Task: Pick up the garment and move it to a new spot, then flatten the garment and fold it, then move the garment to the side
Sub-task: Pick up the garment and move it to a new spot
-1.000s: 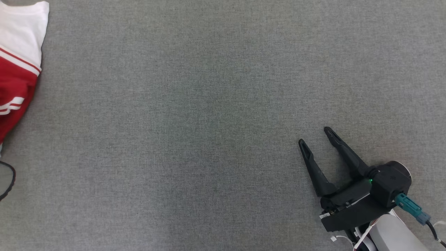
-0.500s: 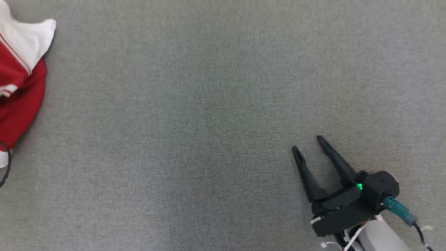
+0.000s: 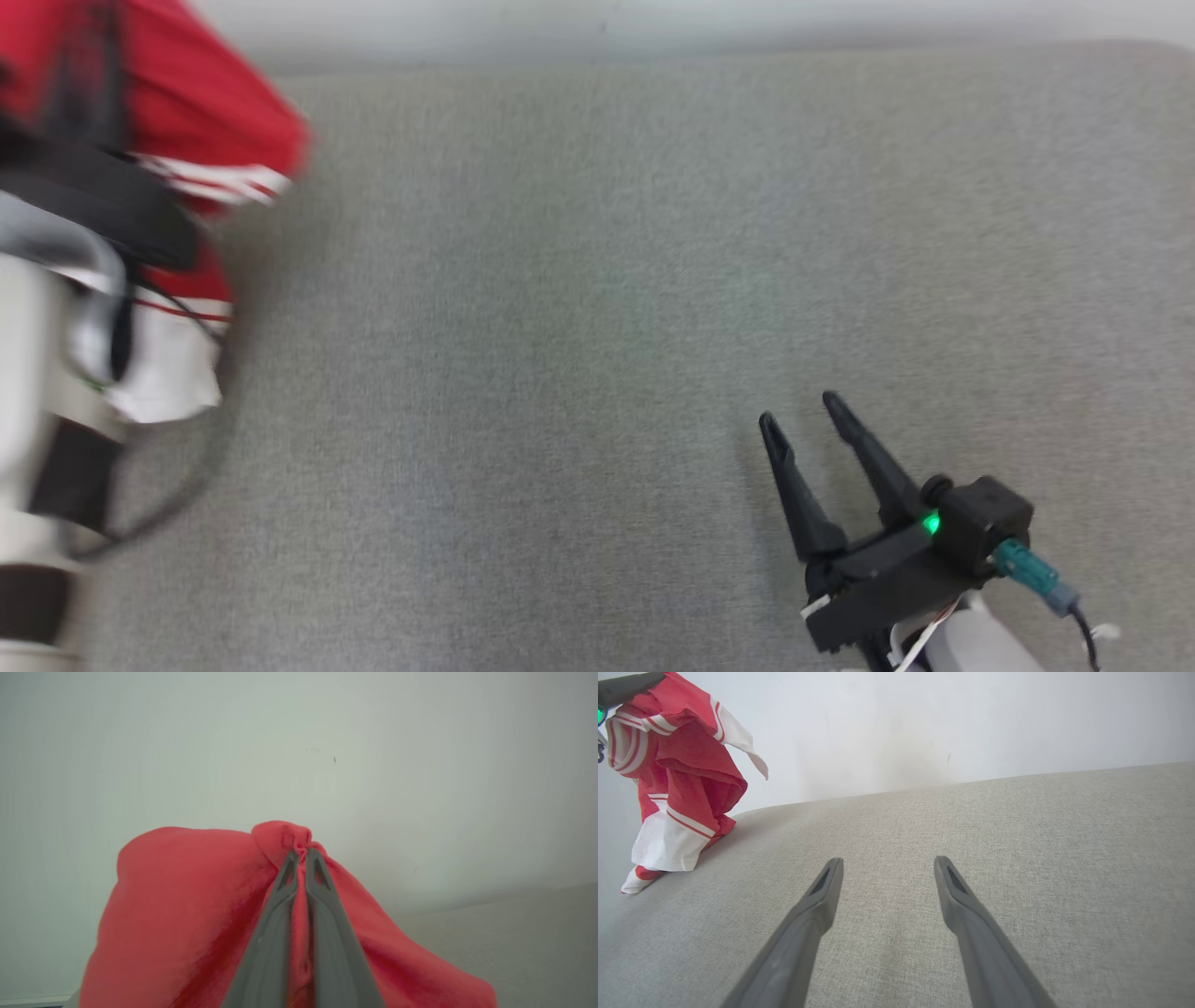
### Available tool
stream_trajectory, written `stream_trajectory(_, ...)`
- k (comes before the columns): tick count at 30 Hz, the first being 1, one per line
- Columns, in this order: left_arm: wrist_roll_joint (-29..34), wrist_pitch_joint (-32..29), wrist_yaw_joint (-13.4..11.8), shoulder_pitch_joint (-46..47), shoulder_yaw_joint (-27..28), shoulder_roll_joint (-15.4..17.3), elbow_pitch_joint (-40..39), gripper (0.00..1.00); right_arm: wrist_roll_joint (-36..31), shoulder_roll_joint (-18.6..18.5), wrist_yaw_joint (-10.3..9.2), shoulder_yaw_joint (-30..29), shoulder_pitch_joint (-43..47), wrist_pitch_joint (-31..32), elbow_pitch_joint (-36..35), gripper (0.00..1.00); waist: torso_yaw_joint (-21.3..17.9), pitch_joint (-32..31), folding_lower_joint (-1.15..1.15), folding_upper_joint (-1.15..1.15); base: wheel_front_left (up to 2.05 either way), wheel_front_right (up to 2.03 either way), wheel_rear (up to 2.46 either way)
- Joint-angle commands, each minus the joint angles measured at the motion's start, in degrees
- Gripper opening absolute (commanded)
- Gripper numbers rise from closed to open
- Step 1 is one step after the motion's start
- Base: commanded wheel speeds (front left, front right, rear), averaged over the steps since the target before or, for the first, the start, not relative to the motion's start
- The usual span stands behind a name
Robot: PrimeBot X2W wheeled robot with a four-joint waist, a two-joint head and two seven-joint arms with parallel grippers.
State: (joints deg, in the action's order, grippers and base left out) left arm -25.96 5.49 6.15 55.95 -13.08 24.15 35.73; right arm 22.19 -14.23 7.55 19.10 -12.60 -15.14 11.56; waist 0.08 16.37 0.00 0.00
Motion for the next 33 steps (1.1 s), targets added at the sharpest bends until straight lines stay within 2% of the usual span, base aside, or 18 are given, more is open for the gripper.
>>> stream_trajectory(1,-0.9,0.8,0.3,-2.9,-1.0,-2.4,-0.6,0.00,0.6,0.9,-0.12,-0.1,1.2,0.0,0.8,1.00,-1.9,-3.4,0.00,0.00,0.00,0.00,0.00)
stream_trajectory(13,-7.8,6.3,1.2,-15.5,-5.0,-14.6,-0.1,0.00,0.9,4.1,-0.12,0.2,4.7,0.0,3.8,1.00,-7.7,-10.9,0.00,0.00,0.00,0.00,0.00)
stream_trajectory(14,-7.8,6.3,1.2,-15.5,-5.0,-14.6,-0.1,0.00,0.9,4.1,-0.12,0.2,4.7,0.0,3.8,1.00,-7.7,-10.9,0.00,0.00,0.00,0.00,0.00)
stream_trajectory(17,-8.0,7.0,1.4,-17.6,-9.1,-17.3,0.9,0.00,1.2,4.9,-0.12,-0.7,5.3,0.0,4.4,1.00,-9.4,-11.4,0.00,0.00,0.00,0.00,0.00)
stream_trajectory(20,-8.6,7.6,1.3,-18.3,-11.0,-18.5,1.1,0.00,1.2,5.1,-0.12,-0.5,5.3,0.0,4.6,1.00,-10.3,-11.5,0.00,0.00,0.00,0.00,0.00)
stream_trajectory(21,-9.3,8.0,1.3,-18.6,-13.9,-19.7,0.5,0.00,1.2,4.9,-0.12,-0.5,5.3,0.0,4.6,1.00,-11.0,-11.4,0.00,0.00,0.00,0.00,0.00)
stream_trajectory(28,-11.1,9.6,1.3,-16.6,-23.1,-20.9,-3.1,0.00,1.2,5.1,-0.12,-0.1,4.7,0.0,4.8,1.00,-12.7,-10.9,0.00,0.00,0.00,0.00,0.00)
stream_trajectory(33,-9.1,9.7,-0.4,-16.3,-20.9,-20.9,0.4,0.00,1.5,5.3,-0.12,0.2,3.8,0.0,4.7,1.00,-13.9,-10.3,0.00,0.00,0.00,0.00,0.00)
